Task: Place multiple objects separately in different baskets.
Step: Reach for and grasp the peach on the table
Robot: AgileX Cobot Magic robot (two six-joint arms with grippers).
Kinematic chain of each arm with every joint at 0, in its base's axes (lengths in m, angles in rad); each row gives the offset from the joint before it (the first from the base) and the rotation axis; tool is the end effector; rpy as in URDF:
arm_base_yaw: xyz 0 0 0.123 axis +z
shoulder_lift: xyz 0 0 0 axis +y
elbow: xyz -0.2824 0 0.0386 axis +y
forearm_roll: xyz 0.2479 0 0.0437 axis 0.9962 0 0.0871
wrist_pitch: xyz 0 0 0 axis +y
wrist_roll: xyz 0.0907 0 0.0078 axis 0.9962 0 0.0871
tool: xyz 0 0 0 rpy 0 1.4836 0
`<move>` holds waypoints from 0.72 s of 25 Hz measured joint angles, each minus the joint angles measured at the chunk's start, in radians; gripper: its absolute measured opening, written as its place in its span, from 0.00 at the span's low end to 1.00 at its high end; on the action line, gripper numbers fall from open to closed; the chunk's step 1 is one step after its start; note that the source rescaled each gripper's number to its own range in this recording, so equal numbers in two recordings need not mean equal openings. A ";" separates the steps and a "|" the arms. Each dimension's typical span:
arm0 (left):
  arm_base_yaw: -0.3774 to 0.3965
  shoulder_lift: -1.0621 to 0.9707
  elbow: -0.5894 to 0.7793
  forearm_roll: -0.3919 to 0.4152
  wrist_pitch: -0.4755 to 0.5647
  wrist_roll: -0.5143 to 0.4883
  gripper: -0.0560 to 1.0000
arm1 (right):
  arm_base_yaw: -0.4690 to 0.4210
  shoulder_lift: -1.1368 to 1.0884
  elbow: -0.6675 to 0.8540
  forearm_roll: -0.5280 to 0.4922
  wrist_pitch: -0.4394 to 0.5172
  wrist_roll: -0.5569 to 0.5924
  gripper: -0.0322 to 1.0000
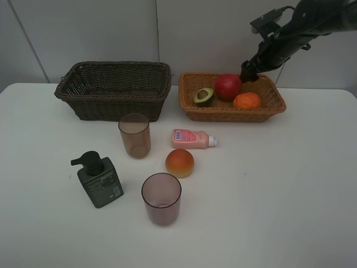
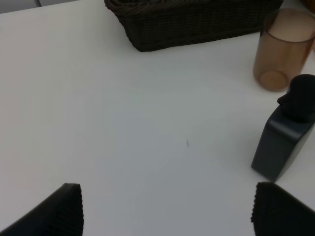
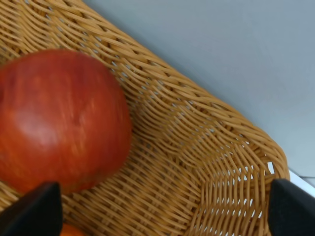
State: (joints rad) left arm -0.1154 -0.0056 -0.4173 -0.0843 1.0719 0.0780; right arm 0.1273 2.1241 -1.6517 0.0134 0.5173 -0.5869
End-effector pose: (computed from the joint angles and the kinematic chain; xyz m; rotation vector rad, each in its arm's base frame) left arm 0.0016 -0.0070 0.2533 0.2064 2.1219 -0.1247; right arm 0.4742 0.0613 0.1976 -0.8568 2.3298 -0.1834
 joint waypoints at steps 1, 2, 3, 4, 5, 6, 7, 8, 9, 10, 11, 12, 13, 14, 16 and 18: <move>0.000 0.000 0.000 0.000 0.000 0.000 0.93 | 0.000 0.000 0.000 0.000 0.001 0.000 0.65; 0.000 0.000 0.000 0.000 0.000 0.000 0.93 | 0.000 -0.001 0.000 0.000 0.001 0.002 0.65; 0.000 0.000 0.000 0.000 0.000 0.000 0.93 | 0.000 -0.005 0.000 0.000 0.002 0.010 0.65; 0.000 0.000 0.000 0.000 0.000 0.000 0.93 | 0.000 -0.009 0.000 0.000 0.003 0.015 0.65; 0.000 0.000 0.000 0.000 0.000 0.000 0.93 | 0.000 -0.016 0.000 0.000 0.003 0.018 0.65; 0.000 0.000 0.000 0.000 0.000 0.000 0.93 | 0.000 -0.022 0.000 0.000 0.009 0.019 0.65; 0.000 0.000 0.000 0.000 0.000 0.000 0.93 | 0.000 -0.029 -0.001 0.000 0.017 0.020 0.65; 0.000 0.000 0.000 0.000 0.000 0.000 0.93 | 0.000 -0.037 -0.001 0.000 0.027 0.021 0.65; 0.000 0.000 0.000 0.000 0.000 0.000 0.93 | 0.000 -0.045 -0.002 0.000 0.039 0.021 0.66; 0.000 0.000 0.000 0.000 0.000 0.000 0.93 | 0.001 -0.052 -0.002 0.000 0.052 0.022 0.66; 0.000 0.000 0.000 0.000 0.000 0.000 0.93 | 0.003 -0.058 -0.002 0.000 0.062 0.022 0.66; 0.000 0.000 0.000 0.000 0.000 0.000 0.93 | 0.009 -0.066 -0.002 0.000 0.075 0.022 0.66; 0.000 0.000 0.000 0.000 0.000 0.000 0.93 | 0.014 -0.074 -0.002 0.001 0.086 0.024 0.66; 0.000 0.000 0.000 0.000 0.000 0.000 0.93 | 0.020 -0.085 -0.002 0.002 0.101 0.028 0.66; 0.000 0.000 0.000 0.000 0.000 0.000 0.93 | 0.026 -0.108 -0.002 0.004 0.126 0.043 0.66; 0.000 0.000 0.000 0.000 0.000 0.000 0.93 | 0.036 -0.130 -0.002 0.004 0.158 0.066 0.66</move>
State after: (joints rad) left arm -0.1154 -0.0056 -0.4173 -0.0843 1.0719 0.0780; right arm 0.1635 1.9940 -1.6540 0.0177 0.6756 -0.5211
